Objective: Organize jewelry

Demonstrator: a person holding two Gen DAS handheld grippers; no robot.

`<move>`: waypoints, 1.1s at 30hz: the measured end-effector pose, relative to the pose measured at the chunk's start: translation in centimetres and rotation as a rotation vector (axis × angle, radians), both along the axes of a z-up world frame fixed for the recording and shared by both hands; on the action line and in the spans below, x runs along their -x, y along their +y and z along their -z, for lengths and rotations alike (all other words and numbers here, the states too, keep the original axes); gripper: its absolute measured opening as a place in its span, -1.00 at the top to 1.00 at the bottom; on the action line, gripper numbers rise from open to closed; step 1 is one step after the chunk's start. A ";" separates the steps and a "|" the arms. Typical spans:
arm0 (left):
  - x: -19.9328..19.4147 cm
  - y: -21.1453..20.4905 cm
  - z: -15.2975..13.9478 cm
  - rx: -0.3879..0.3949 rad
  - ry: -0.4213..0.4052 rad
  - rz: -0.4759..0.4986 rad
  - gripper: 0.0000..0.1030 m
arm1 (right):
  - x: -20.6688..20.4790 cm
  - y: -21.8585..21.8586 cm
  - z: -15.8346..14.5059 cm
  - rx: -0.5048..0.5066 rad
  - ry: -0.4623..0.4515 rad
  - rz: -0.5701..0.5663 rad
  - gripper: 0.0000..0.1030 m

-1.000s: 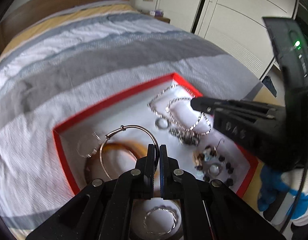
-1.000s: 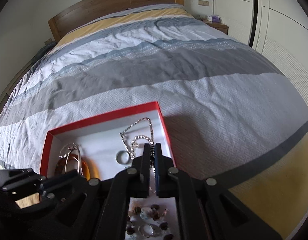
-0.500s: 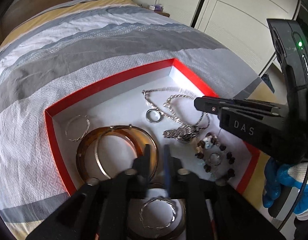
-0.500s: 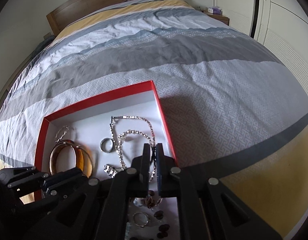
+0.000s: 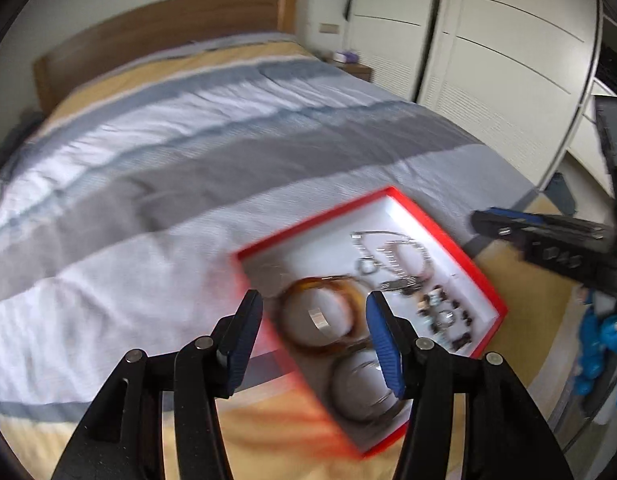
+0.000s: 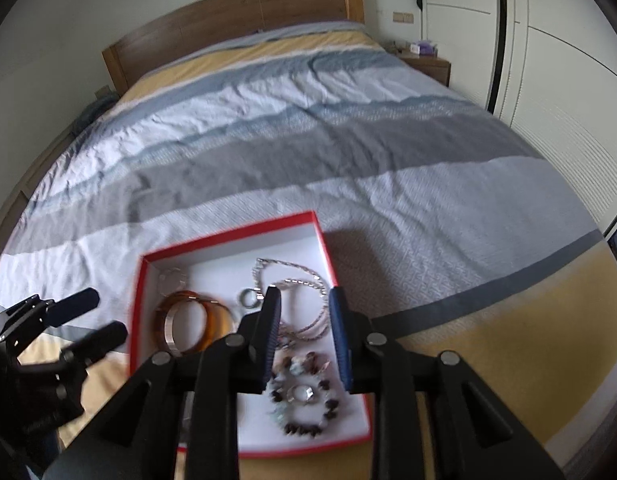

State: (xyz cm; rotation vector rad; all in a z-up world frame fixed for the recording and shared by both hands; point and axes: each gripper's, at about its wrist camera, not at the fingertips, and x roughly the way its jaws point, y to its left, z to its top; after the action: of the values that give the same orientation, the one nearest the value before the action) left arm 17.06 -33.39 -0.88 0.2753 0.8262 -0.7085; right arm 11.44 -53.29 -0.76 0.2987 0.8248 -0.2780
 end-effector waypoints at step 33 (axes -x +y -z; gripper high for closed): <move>18.8 24.4 -13.1 0.056 -0.241 -0.404 -0.69 | 16.8 22.3 -10.9 0.044 -0.185 -0.144 0.06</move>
State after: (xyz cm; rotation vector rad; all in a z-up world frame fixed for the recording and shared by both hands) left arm -1.78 -9.01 12.26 0.1331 0.6047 -0.3111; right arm -5.35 -30.95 10.17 0.2193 0.6529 -0.1306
